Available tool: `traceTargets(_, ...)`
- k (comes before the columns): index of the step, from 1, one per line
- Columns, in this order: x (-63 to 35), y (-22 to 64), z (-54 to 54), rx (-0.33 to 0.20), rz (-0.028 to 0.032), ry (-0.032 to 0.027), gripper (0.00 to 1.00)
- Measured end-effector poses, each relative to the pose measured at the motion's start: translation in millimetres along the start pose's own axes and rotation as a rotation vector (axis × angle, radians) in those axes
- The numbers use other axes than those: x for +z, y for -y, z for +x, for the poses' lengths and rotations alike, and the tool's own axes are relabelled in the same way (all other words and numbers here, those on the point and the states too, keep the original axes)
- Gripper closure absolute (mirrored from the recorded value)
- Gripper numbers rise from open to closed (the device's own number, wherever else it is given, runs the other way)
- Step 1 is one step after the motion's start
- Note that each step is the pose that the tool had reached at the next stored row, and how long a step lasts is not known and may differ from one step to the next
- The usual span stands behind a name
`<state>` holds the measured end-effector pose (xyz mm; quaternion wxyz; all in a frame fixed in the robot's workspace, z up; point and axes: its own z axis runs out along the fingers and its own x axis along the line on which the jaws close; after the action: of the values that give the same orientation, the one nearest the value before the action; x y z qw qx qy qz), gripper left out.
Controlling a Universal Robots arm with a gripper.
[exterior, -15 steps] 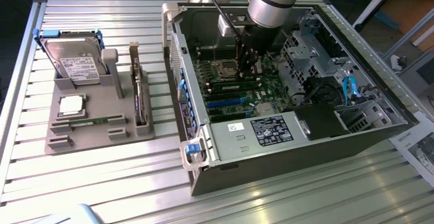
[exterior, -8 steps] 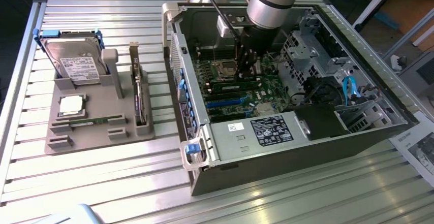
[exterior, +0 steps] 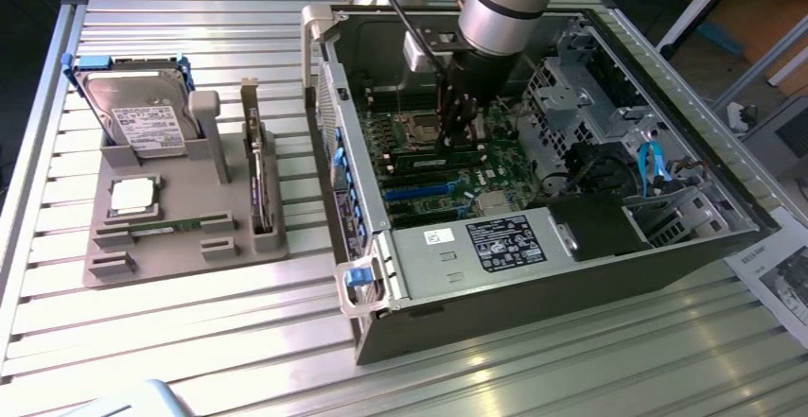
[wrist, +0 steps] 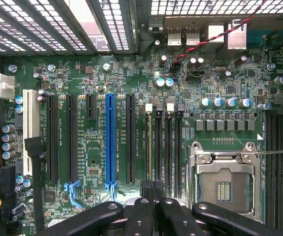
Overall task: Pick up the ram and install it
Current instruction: 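Press down the ram until it locks into place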
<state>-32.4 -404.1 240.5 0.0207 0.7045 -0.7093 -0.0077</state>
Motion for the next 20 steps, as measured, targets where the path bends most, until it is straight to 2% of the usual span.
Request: traceTargets(20,3.5,-0.1,0.0,0.0,-0.0001,-0.0001,0.9)
